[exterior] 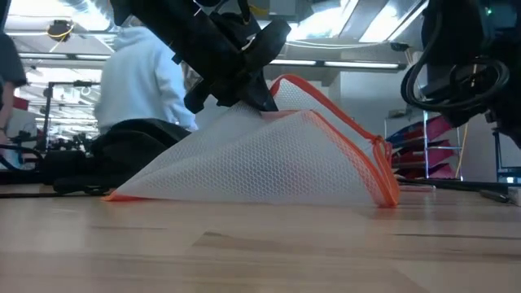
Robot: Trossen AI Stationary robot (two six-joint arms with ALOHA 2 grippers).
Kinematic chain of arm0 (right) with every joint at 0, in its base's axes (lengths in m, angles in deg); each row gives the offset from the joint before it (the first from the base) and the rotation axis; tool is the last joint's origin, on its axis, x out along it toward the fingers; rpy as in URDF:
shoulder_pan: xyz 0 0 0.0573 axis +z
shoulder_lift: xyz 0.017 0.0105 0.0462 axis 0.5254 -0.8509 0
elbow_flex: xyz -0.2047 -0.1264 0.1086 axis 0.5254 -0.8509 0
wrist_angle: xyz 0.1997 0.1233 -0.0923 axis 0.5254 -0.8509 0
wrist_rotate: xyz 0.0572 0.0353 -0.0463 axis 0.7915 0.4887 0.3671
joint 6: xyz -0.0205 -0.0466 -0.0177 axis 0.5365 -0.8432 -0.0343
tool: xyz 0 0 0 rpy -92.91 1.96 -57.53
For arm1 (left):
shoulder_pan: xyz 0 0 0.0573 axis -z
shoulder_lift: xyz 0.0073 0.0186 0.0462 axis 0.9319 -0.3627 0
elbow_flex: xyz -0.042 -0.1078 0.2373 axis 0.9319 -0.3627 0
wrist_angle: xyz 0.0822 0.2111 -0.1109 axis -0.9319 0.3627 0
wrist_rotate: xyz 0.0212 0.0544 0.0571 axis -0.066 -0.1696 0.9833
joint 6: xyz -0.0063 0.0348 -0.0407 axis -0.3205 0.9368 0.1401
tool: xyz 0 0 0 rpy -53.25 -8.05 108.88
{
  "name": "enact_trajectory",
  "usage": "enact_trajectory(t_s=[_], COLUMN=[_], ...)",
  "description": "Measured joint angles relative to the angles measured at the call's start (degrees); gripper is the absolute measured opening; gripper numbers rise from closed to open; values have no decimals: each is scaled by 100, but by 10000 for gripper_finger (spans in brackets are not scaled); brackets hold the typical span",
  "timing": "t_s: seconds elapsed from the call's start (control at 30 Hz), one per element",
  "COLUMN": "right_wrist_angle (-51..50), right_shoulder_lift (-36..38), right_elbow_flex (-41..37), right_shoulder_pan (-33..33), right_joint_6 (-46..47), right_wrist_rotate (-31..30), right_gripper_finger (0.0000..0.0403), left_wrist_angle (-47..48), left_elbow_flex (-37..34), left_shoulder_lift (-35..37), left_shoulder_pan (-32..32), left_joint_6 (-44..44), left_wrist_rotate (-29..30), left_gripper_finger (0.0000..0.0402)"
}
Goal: Unpack backpack
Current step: Put the game card into the zipper pouch
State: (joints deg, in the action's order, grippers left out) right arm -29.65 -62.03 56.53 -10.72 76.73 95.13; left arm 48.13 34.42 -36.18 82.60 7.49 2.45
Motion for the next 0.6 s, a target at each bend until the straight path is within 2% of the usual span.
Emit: enact_trajectory(t_s=[0.07, 0.6], right_wrist_angle=[0, -2], right_shoulder_lift=[0, -1], right_elbow_flex=[0, -2], right_shoulder_pan=[2, 0], right_joint_6=[0, 20], right_wrist_rotate=[15, 118], right_gripper_finger=[396, 399], left_wrist_angle=[0, 0], left_elbow_flex=[0, 0], left_shoulder_lift=[0, 0], left_shoulder_pan=[0, 0], left_joint_6=[0, 0], left_wrist_rotate=[-2, -1], left_gripper_finger=[0, 0])
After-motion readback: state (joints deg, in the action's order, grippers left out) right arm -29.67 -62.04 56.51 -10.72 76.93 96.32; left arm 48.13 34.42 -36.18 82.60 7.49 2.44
